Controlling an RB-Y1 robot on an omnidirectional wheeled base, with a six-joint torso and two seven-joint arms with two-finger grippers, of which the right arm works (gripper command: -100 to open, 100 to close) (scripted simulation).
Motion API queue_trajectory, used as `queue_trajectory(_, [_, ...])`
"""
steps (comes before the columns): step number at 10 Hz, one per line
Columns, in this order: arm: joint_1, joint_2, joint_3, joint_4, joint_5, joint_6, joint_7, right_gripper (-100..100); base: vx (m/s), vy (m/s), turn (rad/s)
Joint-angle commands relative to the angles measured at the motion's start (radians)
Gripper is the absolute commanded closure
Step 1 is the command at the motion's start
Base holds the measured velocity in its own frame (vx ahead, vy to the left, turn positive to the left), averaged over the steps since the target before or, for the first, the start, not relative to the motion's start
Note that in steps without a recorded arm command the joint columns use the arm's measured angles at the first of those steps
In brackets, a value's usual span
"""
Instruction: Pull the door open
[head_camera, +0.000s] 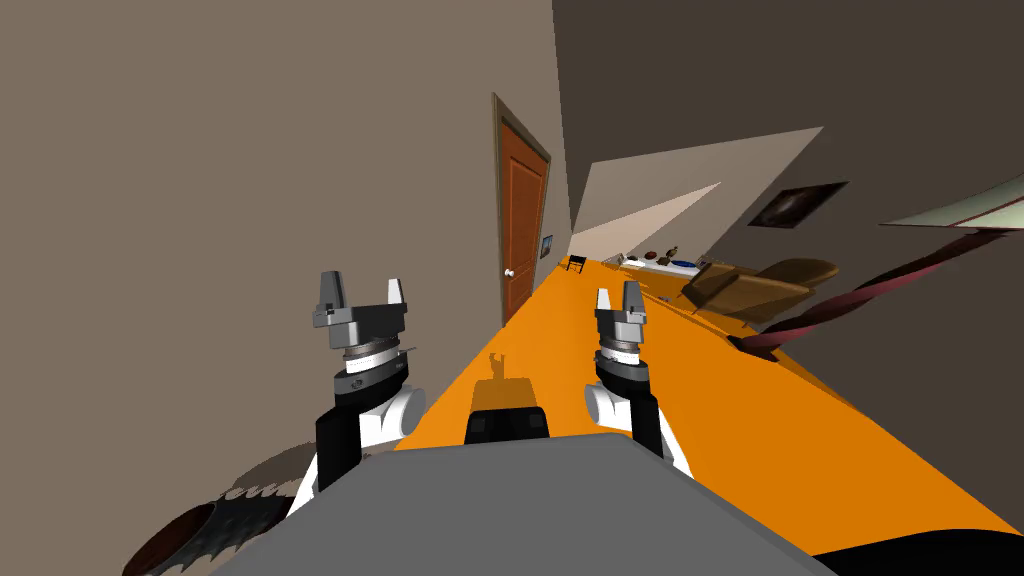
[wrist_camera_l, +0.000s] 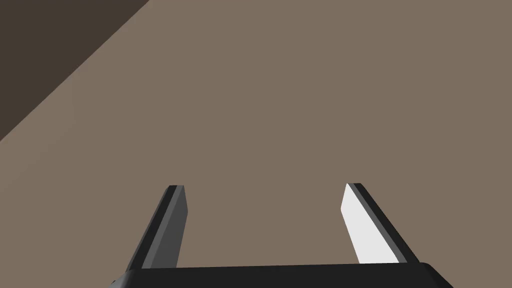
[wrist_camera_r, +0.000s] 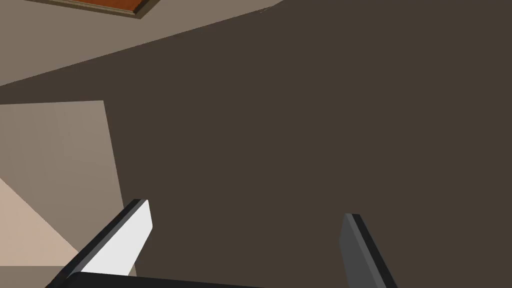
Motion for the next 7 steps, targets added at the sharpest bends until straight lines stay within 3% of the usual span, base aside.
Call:
queue_trajectory(1, [0.002,-0.022,-0.008,0.03,0.019,-0.016,0.024,-100,0.051,-0.052,0.214])
queue_trajectory(7, [0.009,-0.072,-0.033,0.126,0.08,-0.068,0.1,-100,0.068,-0.107,0.145])
